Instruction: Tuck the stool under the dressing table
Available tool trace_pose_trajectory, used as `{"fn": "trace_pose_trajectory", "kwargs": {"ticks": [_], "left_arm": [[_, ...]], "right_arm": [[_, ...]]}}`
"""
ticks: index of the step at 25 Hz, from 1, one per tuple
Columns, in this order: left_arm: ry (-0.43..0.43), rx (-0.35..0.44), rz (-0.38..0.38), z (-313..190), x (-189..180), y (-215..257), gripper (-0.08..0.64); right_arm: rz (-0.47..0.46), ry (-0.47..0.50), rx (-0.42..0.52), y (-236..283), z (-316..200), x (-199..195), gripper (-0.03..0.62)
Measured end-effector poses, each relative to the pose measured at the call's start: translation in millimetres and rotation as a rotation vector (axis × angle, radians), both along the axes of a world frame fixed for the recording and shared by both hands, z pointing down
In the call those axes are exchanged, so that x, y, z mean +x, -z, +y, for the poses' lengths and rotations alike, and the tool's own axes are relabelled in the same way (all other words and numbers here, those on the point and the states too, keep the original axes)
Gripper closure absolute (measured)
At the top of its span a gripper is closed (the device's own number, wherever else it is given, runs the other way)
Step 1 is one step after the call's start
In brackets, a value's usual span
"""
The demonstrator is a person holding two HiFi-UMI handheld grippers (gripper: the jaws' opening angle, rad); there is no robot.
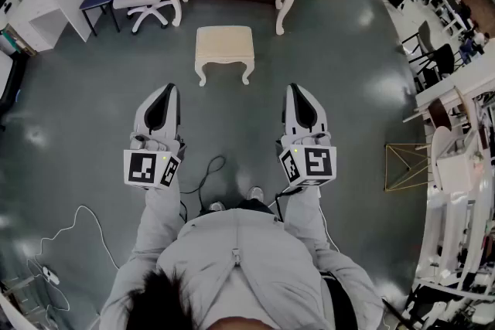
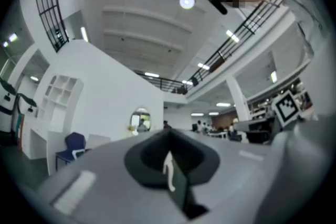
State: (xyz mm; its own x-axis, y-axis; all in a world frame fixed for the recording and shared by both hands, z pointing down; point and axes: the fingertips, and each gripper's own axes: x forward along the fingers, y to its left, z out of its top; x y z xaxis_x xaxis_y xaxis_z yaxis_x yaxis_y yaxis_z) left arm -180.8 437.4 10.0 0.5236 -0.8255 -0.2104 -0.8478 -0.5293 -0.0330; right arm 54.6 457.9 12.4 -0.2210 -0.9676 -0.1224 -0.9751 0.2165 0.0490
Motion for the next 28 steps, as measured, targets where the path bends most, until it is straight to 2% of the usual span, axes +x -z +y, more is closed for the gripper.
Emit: {"fn": "trace_pose_trajectory", "kwargs": {"ticks": [19, 23, 28], "left_arm": [[-0.024, 0.006, 0.002, 23, -41, -7, 0.555], [-0.029, 0.024, 0.008, 21, -49, -5, 0.555], [-0.018, 0.032, 0.021, 4, -47, -10, 0.555]], "right_arm": [[0.002, -0.015, 0.001, -6, 23, -48, 0.591], [0.000, -0.042, 0.022, -4, 24, -51, 0.591], [0.023, -0.048, 0.003, -11, 13, -45, 0.591]]}}
